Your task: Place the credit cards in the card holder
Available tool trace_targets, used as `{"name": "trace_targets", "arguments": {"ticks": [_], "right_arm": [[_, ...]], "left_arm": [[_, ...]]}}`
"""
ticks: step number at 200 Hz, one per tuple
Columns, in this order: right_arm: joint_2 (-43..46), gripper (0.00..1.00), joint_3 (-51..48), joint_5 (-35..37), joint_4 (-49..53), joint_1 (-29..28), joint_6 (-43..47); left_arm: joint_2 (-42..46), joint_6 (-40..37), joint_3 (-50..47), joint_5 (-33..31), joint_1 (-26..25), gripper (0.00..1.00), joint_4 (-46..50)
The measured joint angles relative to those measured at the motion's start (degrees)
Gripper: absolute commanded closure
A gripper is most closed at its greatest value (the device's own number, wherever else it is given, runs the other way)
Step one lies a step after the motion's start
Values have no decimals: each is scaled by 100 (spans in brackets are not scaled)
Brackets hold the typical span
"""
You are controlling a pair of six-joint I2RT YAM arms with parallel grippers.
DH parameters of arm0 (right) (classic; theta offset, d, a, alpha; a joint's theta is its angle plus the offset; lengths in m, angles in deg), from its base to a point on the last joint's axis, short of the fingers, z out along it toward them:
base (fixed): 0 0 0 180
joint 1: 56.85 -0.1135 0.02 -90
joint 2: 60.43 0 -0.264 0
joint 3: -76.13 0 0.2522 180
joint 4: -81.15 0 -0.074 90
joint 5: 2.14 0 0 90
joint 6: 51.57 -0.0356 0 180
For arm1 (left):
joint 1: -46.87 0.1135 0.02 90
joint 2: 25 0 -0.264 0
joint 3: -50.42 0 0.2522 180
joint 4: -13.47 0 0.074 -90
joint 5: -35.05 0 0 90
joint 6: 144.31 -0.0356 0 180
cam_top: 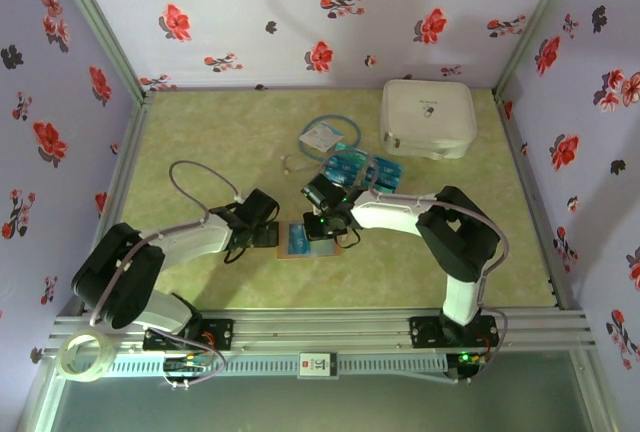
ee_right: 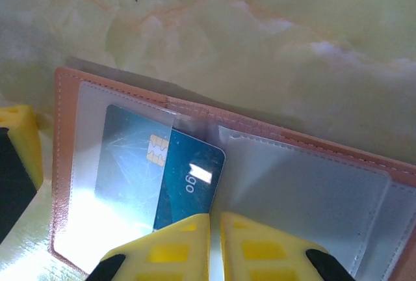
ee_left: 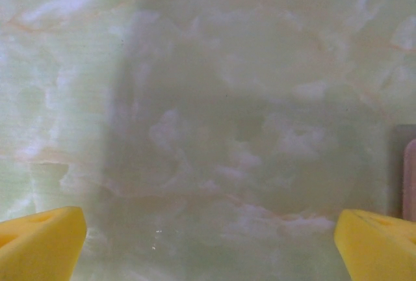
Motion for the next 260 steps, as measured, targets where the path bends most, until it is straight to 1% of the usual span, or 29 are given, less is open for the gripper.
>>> {"name": "trace_targets", "arguments": {"ticks": [182,224,260], "right_arm": [[-315,87,319,-219,-188,-133,-155],[-249,85,315,-179,-175,-140,-153],[105,85,223,-125,-146,-140,-155]], "left_arm": [[-76,-98,50,17,-2,0,-33],[136,-96,50,63,39,0,17],[501,-55,50,72,61,0,149]]}}
